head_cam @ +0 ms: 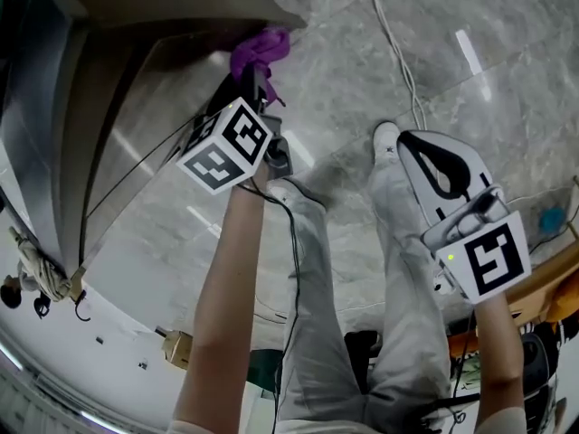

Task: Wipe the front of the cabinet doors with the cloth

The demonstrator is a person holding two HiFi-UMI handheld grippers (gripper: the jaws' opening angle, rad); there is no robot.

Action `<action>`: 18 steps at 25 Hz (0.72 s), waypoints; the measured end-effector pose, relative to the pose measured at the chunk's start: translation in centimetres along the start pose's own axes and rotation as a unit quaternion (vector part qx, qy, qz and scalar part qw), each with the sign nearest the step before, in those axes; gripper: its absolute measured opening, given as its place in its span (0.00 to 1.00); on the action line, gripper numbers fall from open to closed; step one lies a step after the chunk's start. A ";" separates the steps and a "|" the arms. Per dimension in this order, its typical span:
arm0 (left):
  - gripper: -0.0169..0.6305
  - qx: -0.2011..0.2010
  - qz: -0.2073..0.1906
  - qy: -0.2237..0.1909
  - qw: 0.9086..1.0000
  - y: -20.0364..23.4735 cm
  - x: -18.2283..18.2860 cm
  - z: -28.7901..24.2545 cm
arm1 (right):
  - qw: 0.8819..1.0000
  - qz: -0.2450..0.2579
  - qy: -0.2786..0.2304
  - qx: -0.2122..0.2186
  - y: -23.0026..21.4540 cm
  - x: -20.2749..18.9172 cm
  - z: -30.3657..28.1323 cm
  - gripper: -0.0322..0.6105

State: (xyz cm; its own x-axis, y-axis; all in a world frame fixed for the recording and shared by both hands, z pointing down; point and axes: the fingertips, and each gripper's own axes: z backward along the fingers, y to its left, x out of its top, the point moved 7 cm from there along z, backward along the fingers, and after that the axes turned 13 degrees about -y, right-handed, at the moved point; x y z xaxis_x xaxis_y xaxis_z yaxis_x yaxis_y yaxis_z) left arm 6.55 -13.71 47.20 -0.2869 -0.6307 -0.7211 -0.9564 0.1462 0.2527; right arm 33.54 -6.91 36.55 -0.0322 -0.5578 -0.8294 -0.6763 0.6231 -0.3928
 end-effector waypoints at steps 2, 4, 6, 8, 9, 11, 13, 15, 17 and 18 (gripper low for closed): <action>0.16 0.014 0.005 0.003 1.000 1.9 -0.5 0.8 | 1.000 -0.003 -0.004 -0.001 0.8 -0.3 -0.6 0.09; 0.16 0.032 0.012 0.005 0.999 4.4 -0.8 1.8 | 1.000 -0.004 -0.009 0.002 2.1 -0.5 -1.4 0.09; 0.16 0.049 0.019 0.007 0.999 7.1 -1.3 3.1 | 1.000 -0.004 -0.011 0.009 3.8 -0.7 -2.3 0.09; 0.16 0.065 0.030 0.008 0.997 9.9 -1.7 4.5 | 1.000 -0.002 -0.008 0.020 5.7 -1.1 -3.2 0.09; 0.16 0.073 0.033 0.008 0.997 11.3 -1.7 5.2 | 1.000 0.000 -0.007 0.026 6.7 -1.3 -3.7 0.09; 0.16 0.085 0.031 0.008 0.996 13.9 -1.7 6.4 | 0.999 0.002 -0.006 0.038 8.6 -1.7 -4.6 0.09; 0.16 0.094 0.029 0.009 0.995 15.9 -1.6 7.5 | 0.999 0.002 -0.003 0.047 10.2 -2.2 -5.3 0.09; 0.16 0.100 0.033 0.012 0.994 17.6 -1.5 8.3 | 0.999 0.002 0.000 0.054 11.4 -2.6 -5.8 0.09; 0.16 0.103 0.031 0.015 0.994 19.4 -1.4 9.1 | 0.998 0.002 0.004 0.058 12.8 -2.9 -6.3 0.09; 0.16 0.105 0.027 0.016 0.994 20.3 -1.5 9.6 | 0.998 0.003 0.005 0.059 13.6 -3.0 -6.6 0.09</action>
State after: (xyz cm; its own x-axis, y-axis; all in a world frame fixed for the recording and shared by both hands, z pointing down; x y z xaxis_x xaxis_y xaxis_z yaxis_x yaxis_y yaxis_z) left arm -12.98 -2.44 47.20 -0.3394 -0.6417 -0.6877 -0.9309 0.3342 0.1476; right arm 19.57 -0.38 36.32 -0.0430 -0.5595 -0.8277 -0.5840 0.6863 -0.4336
